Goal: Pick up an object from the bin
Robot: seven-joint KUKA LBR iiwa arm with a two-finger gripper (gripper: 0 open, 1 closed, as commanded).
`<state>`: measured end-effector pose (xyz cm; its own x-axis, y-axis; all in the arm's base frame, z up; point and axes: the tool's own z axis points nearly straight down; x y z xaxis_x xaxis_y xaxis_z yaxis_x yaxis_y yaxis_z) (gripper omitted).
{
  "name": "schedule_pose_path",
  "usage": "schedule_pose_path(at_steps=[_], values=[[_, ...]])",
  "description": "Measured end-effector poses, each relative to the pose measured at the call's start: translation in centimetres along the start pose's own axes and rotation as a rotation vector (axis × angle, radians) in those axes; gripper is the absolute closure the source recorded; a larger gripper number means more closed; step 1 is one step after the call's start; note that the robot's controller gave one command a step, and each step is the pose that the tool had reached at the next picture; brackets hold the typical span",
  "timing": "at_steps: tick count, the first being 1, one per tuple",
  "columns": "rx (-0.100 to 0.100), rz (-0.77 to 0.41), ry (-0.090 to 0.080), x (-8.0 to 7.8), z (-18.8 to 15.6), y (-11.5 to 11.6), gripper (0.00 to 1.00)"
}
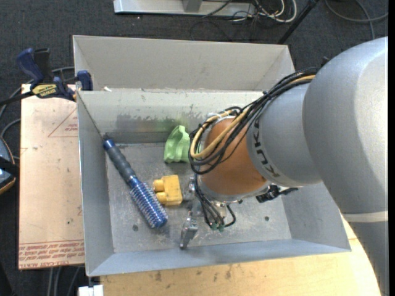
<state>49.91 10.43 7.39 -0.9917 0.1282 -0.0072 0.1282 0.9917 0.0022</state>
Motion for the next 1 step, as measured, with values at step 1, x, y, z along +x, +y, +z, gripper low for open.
schedule_pose_path(at_steps=[1], values=[[-0.002,-0.435,-0.003,-7.37,-0.01,-15.94,0.0]])
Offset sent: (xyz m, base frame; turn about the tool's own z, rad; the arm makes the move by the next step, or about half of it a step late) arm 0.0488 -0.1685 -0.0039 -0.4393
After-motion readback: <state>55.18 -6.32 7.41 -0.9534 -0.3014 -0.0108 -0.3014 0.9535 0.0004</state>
